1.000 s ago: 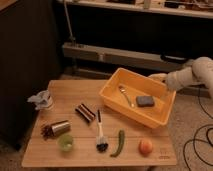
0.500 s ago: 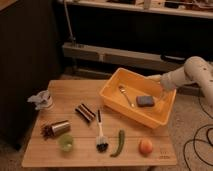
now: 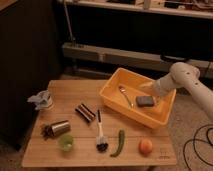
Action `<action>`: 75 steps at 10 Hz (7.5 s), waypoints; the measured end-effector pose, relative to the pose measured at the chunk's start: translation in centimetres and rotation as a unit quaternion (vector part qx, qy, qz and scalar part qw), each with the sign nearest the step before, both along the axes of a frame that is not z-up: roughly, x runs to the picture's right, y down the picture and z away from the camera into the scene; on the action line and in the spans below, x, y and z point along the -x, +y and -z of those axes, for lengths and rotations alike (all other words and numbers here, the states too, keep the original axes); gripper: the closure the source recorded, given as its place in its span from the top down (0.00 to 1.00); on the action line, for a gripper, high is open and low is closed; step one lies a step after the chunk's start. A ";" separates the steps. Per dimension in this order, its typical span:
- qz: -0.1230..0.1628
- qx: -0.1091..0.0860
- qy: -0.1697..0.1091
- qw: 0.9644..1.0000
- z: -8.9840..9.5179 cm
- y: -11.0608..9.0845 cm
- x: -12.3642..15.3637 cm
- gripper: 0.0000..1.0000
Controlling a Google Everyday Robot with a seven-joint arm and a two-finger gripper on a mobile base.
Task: Place sponge in plastic cup
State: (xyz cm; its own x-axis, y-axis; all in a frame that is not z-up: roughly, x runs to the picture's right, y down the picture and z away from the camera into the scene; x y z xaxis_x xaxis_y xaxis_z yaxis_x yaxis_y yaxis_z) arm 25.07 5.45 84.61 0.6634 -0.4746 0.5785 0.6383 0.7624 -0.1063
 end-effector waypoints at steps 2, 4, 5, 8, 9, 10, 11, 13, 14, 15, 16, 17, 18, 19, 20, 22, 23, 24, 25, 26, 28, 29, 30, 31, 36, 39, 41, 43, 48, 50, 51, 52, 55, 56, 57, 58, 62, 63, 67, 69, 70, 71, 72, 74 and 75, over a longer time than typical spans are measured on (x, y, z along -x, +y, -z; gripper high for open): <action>0.002 0.010 0.003 1.000 -1.6 0.7 1.3 0.80; 0.009 0.021 -0.001 1.000 -3.3 1.1 2.7 0.80; 0.013 0.028 -0.002 1.000 -3.9 1.4 3.1 0.80; 0.021 0.058 -0.005 0.998 -5.5 2.7 3.2 0.80; 0.024 0.071 -0.004 0.997 -5.8 3.0 3.2 0.80; 0.027 0.088 0.002 0.996 -6.2 3.2 3.2 0.80; 0.027 0.098 0.007 0.995 -6.5 3.2 3.3 0.80; 0.018 0.119 0.022 0.992 -6.9 3.7 2.3 0.80; 0.012 0.126 0.026 0.992 -7.2 3.9 1.8 0.80; 0.006 0.131 0.031 0.991 -7.4 4.1 1.3 0.80; -0.001 0.136 0.036 0.990 -7.7 4.1 0.6 0.80; -0.015 0.142 0.045 0.989 -8.2 3.9 -0.7 0.80; -0.023 0.148 0.051 0.987 -8.5 3.8 -1.6 0.80; -0.030 0.153 0.056 0.986 -8.8 3.8 -2.0 0.80; -0.037 0.159 0.058 0.985 -9.3 3.8 -2.2 0.80; -0.046 0.164 0.063 0.983 -9.7 3.9 -2.8 0.80; -0.052 0.166 0.065 0.983 -10.0 3.7 -3.1 0.79; -0.054 0.166 0.065 0.983 -10.1 3.7 -3.2 0.75; -0.054 0.165 0.065 0.983 -10.1 3.6 -3.3 0.67; -0.054 0.165 0.065 0.983 -10.1 3.6 -3.2 0.58; -0.054 0.165 0.066 0.983 -10.1 3.7 -3.3 0.37; -0.054 0.165 0.066 0.983 -10.1 3.7 -3.4 0.27; -0.054 0.165 0.067 0.983 -10.0 3.6 -3.5 0.15; -0.054 0.165 0.068 0.983 -9.9 3.6 -3.7 0.05; -0.059 0.142 0.056 0.987 -8.5 2.9 -3.6 0.00; -0.063 0.095 0.025 0.993 -4.1 0.0 -3.3 0.00; -0.062 0.055 -0.002 0.997 0.3 -2.4 -3.5 0.00; -0.052 0.014 -0.040 0.998 4.3 -4.7 -2.7 0.00; 0.006 -0.093 -0.141 0.986 13.6 -9.0 -0.3 0.00; 0.050 -0.131 -0.202 0.969 17.5 -9.0 2.2 0.00; 0.065 -0.138 -0.224 0.962 18.6 -8.7 3.5 0.00; 0.084 -0.147 -0.251 0.953 20.0 -8.4 5.2 0.00; 0.145 -0.173 -0.311 0.923 24.6 -6.6 10.6 0.00; 0.167 -0.180 -0.326 0.913 25.9 -5.9 12.6 0.00; 0.193 -0.187 -0.341 0.901 27.0 -5.3 15.0 0.00; 0.210 -0.189 -0.348 0.894 27.5 -5.0 16.5 0.00; 0.269 -0.187 -0.342 0.881 25.8 -4.5 23.8 0.00; 0.273 -0.183 -0.340 0.881 24.7 -4.4 25.2 0.00; 0.272 -0.181 -0.339 0.882 24.5 -4.4 25.3 0.00; 0.272 -0.181 -0.338 0.883 24.5 -4.4 25.1 0.00; 0.272 -0.182 -0.338 0.883 24.5 -4.4 25.1 0.00; 0.272 -0.181 -0.338 0.882 24.5 -4.4 25.2 0.00; 0.274 -0.182 -0.338 0.882 24.6 -4.4 25.3 0.00; 0.304 -0.195 -0.345 0.866 26.1 -4.8 27.2 0.00; 0.318 -0.201 -0.349 0.858 26.9 -4.9 28.5 0.00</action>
State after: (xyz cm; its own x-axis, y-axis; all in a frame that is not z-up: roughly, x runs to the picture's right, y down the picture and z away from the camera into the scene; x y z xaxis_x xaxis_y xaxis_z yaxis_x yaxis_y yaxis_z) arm -3.48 0.58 57.66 -0.2453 -0.8666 0.4344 0.7407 0.1216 0.6608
